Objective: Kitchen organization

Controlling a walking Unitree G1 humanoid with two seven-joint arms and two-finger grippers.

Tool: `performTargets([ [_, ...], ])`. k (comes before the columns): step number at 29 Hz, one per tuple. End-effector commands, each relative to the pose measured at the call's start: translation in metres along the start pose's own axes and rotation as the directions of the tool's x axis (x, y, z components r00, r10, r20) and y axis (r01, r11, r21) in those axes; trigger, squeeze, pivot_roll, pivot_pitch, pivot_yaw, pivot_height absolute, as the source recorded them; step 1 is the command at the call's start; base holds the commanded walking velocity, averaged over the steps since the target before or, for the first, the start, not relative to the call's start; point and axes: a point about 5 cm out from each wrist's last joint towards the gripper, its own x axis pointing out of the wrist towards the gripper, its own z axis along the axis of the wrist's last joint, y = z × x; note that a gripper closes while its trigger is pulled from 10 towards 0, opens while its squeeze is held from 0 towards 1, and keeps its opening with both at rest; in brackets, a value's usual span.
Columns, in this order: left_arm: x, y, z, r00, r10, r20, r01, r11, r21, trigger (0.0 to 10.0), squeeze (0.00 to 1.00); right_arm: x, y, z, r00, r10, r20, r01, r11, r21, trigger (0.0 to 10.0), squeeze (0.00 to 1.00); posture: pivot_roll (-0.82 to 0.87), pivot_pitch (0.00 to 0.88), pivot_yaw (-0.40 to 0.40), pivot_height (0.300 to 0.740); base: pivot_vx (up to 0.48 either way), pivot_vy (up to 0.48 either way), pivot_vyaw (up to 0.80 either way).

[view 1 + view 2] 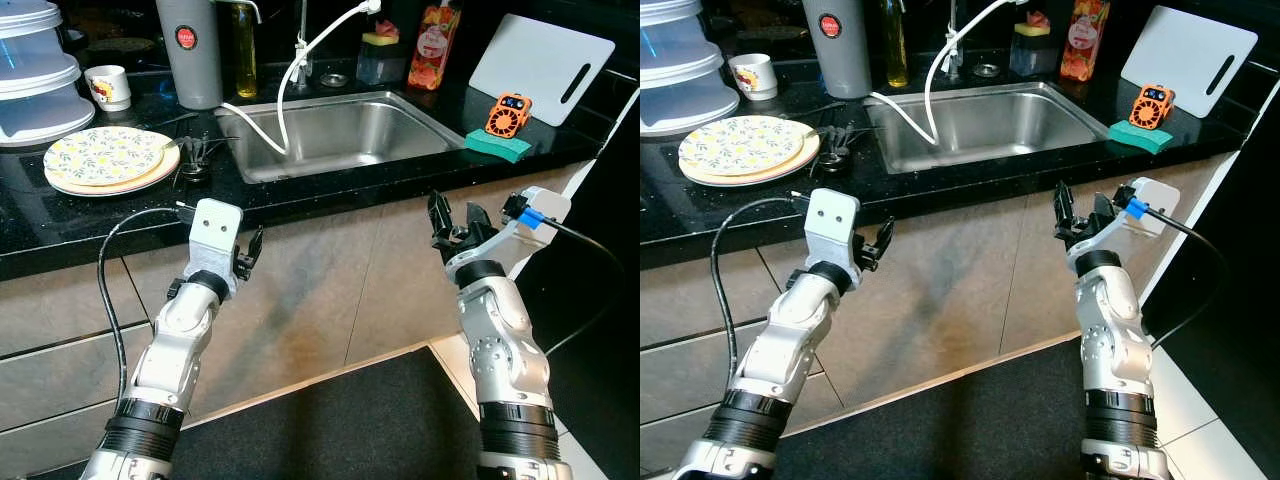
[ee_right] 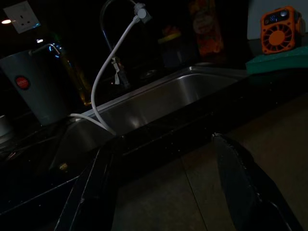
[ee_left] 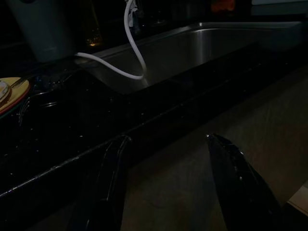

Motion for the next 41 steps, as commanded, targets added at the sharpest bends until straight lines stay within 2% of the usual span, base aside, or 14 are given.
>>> performTargets([
  [1, 0.001, -0.003, 0.002, 1.000, -0.013, 0.013, 0.013, 1.000, 0.001, 10.0, 0.00, 0.000, 0.000, 0.003, 1.000, -0.002, 0.020, 0.002, 1.000, 0.010, 10.0, 0.00, 0.01, 0.000, -0.008, 0.740, 0.000, 0.000, 0.00],
  [22, 0.001, -0.005, 0.001, 1.000, -0.024, 0.016, 0.024, 1.000, 0.014, 10.0, 0.00, -0.001, 0.000, 0.001, 1.000, -0.007, 0.019, 0.006, 1.000, 0.007, 10.0, 0.00, 0.01, 0.000, -0.004, 0.740, 0.000, 0.000, 0.00],
  [26, -0.010, -0.002, -0.032, 0.995, -0.014, -0.101, 0.013, 1.000, -0.017, 10.0, 0.00, -0.012, -0.009, -0.032, 0.994, -0.005, -0.105, -0.007, 0.994, -0.108, 10.0, 0.00, 0.01, 0.000, -0.005, 0.740, 0.000, 0.000, 0.00],
  [29, -0.027, -0.001, -0.071, 0.969, -0.015, -0.246, 0.005, 0.999, -0.040, 10.0, 0.00, -0.038, -0.029, -0.079, 0.955, -0.042, -0.293, -0.015, 0.982, -0.187, 10.0, 0.00, 0.00, 0.000, -0.007, 0.740, 0.000, 0.000, 0.00],
  [30, -0.027, -0.001, -0.071, 0.969, -0.015, -0.246, 0.005, 0.999, -0.040, 10.0, 0.00, -0.038, -0.029, -0.079, 0.955, -0.042, -0.293, -0.015, 0.982, -0.187, 10.0, 0.00, 0.00, 0.000, -0.007, 0.740, 0.000, 0.000, 0.00],
  [31, -0.039, 0.002, -0.095, 0.940, -0.001, -0.341, -0.009, 1.000, -0.027, 10.0, 0.00, -0.058, -0.044, -0.107, 0.909, -0.092, -0.407, -0.011, 0.970, -0.245, 10.0, 0.00, 0.00, 0.000, -0.016, 0.740, 0.000, 0.000, 0.00],
  [32, -0.058, 0.008, -0.125, 0.886, 0.027, -0.462, -0.032, 0.999, -0.004, 10.0, 0.00, -0.090, -0.064, -0.139, 0.824, -0.165, -0.542, -0.014, 0.951, -0.310, 10.0, 0.00, 0.00, 0.000, -0.017, 0.740, 0.000, 0.000, 0.00],
  [34, -0.063, 0.010, -0.133, 0.869, 0.037, -0.494, -0.041, 0.999, 0.003, 10.0, 0.00, -0.100, -0.070, -0.146, 0.798, -0.186, -0.574, -0.012, 0.946, -0.323, 10.0, 0.00, 0.00, 0.000, -0.017, 0.740, 0.000, 0.000, 0.00],
  [35, -0.075, 0.012, -0.147, 0.825, 0.050, -0.563, -0.071, 0.997, -0.016, 10.0, 0.00, -0.122, -0.081, -0.160, 0.731, -0.240, -0.638, 0.009, 0.940, -0.342, 10.0, 0.00, 0.00, 0.000, -0.019, 0.740, 0.000, 0.000, 0.00],
  [36, -0.075, 0.012, -0.147, 0.825, 0.050, -0.563, -0.071, 0.997, -0.016, 10.0, 0.00, -0.122, -0.081, -0.160, 0.731, -0.240, -0.638, 0.009, 0.940, -0.342, 10.0, 0.00, 0.00, 0.000, -0.019, 0.740, 0.000, 0.000, 0.00],
  [37, -0.084, 0.014, -0.157, 0.791, 0.056, -0.609, -0.094, 0.995, -0.030, 10.0, 0.00, -0.139, -0.089, -0.169, 0.680, -0.276, -0.679, 0.021, 0.933, -0.359, 10.0, 0.00, 0.00, 0.000, -0.019, 0.740, 0.000, 0.000, 0.00],
  [38, -0.084, 0.014, -0.157, 0.791, 0.056, -0.609, -0.094, 0.995, -0.030, 10.0, 0.00, -0.139, -0.089, -0.169, 0.680, -0.276, -0.679, 0.021, 0.933, -0.359, 10.0, 0.00, 0.00, 0.000, -0.019, 0.740, 0.000, 0.000, 0.00],
  [40, -0.099, 0.014, -0.171, 0.740, 0.065, -0.669, -0.104, 0.994, -0.018, 10.0, 0.00, -0.163, -0.099, -0.178, 0.612, -0.326, -0.720, 0.073, 0.930, -0.359, 10.0, 0.00, 0.00, 0.000, -0.018, 0.740, 0.000, 0.000, 0.00],
  [41, -0.101, 0.013, -0.172, 0.743, 0.062, -0.666, -0.095, 0.995, -0.014, 10.0, 0.00, -0.165, -0.100, -0.178, 0.614, -0.332, -0.716, 0.092, 0.931, -0.353, 10.0, 0.00, 0.00, 0.000, -0.018, 0.740, 0.000, 0.000, 0.00],
])
